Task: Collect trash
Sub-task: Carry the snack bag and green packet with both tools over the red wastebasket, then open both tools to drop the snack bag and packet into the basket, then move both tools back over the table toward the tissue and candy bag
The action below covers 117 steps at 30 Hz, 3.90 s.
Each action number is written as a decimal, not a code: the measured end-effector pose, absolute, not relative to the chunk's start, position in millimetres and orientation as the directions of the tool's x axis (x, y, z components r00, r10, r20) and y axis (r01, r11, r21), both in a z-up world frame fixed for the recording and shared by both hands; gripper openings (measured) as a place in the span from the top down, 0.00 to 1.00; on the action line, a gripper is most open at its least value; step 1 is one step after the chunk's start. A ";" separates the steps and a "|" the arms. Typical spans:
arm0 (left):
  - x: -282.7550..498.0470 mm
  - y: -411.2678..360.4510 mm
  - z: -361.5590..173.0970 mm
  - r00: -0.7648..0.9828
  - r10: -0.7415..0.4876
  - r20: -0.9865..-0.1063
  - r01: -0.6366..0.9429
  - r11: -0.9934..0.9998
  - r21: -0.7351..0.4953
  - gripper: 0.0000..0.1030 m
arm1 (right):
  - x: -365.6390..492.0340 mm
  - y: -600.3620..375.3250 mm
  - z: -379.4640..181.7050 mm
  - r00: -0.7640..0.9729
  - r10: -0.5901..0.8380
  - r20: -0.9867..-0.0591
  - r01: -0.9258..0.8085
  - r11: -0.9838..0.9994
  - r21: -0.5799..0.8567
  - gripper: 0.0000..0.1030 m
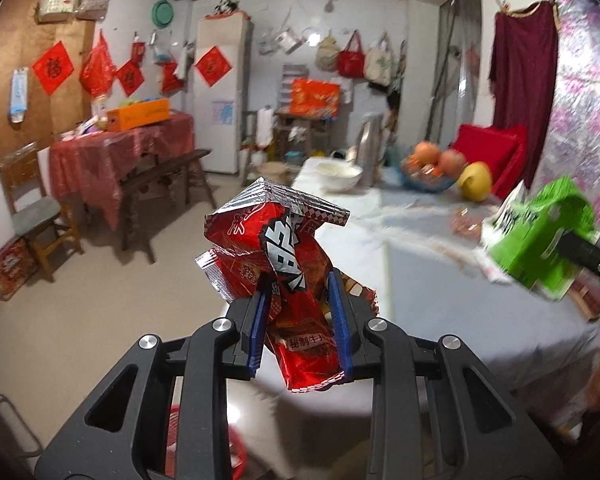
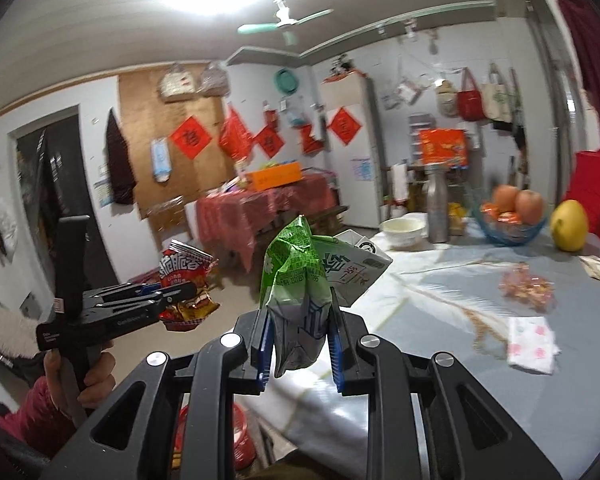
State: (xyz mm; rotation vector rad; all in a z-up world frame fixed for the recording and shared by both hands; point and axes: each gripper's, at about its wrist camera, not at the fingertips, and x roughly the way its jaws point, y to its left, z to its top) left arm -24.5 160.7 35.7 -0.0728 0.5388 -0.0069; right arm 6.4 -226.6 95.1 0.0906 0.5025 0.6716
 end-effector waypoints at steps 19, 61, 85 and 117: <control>-47.5 305.6 -163.8 0.502 0.030 -0.865 -0.266 0.956 -0.121 0.40 | 4.0 -78.6 45.2 0.388 0.671 -0.632 -0.705 0.658 0.265 0.77; -82.3 377.4 -133.7 0.537 0.224 -0.813 -0.474 0.878 -0.071 0.08 | 2.8 57.5 -45.2 0.083 0.600 -0.795 -0.799 0.517 0.307 0.46; -55.5 278.1 -79.0 0.652 0.148 -0.744 -0.266 0.963 -0.041 0.07 | 26.4 -89.8 -4.0 0.343 0.647 -0.681 -0.670 0.677 0.306 0.35; 106.6 90.5 -44.4 0.630 -0.137 -0.764 0.071 0.990 -0.119 0.07 | 127.4 -353.4 -24.9 0.684 0.315 -0.658 -0.175 0.947 0.271 0.24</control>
